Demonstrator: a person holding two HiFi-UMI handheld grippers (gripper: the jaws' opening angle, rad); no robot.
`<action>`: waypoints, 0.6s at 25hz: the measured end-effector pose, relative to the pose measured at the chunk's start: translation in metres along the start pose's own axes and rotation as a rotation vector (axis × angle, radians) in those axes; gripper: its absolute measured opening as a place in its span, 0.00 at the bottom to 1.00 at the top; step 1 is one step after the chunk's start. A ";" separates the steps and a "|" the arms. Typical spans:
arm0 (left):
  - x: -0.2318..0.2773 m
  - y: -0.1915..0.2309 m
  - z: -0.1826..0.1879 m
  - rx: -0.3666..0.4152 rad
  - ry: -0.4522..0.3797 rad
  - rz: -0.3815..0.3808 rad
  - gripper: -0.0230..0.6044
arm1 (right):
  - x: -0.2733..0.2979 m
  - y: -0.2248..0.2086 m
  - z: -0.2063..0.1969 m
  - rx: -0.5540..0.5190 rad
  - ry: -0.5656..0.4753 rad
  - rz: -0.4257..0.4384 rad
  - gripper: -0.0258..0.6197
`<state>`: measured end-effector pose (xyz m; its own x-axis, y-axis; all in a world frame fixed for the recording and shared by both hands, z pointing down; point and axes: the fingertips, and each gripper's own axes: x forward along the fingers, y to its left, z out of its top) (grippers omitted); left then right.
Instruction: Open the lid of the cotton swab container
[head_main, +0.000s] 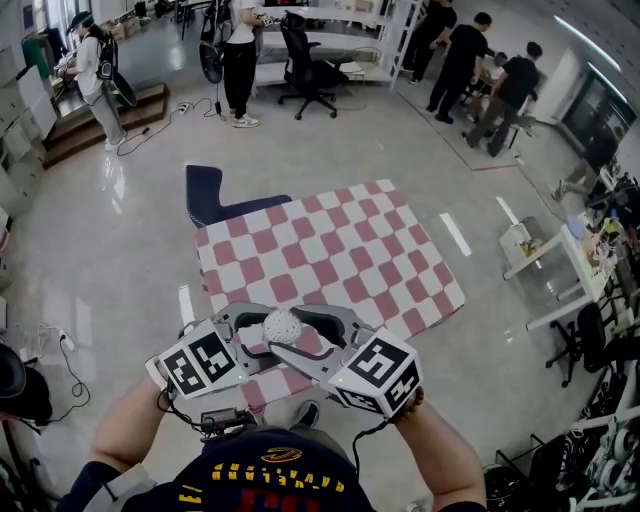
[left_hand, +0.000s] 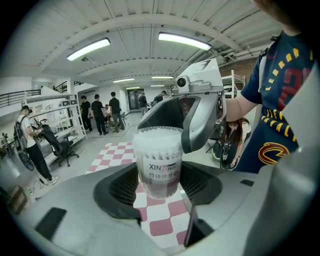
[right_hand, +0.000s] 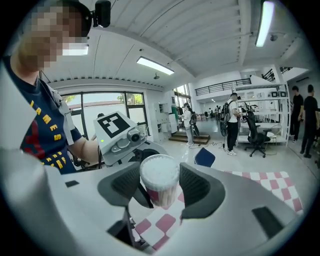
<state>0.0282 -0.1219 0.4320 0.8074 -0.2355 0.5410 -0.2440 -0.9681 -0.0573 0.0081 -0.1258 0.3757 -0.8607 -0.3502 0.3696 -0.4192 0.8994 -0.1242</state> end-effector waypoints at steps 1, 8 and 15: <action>0.000 -0.001 0.000 -0.007 -0.010 -0.008 0.45 | 0.000 0.000 0.000 0.016 0.002 0.005 0.42; -0.001 -0.001 0.002 -0.032 -0.048 -0.029 0.45 | -0.002 -0.004 0.002 0.191 -0.015 0.057 0.42; -0.001 0.001 0.002 -0.035 -0.056 -0.033 0.45 | 0.000 -0.006 0.002 0.193 0.020 0.070 0.42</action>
<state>0.0284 -0.1225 0.4299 0.8439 -0.2090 0.4941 -0.2348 -0.9720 -0.0101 0.0104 -0.1319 0.3744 -0.8846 -0.2818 0.3715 -0.4079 0.8538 -0.3236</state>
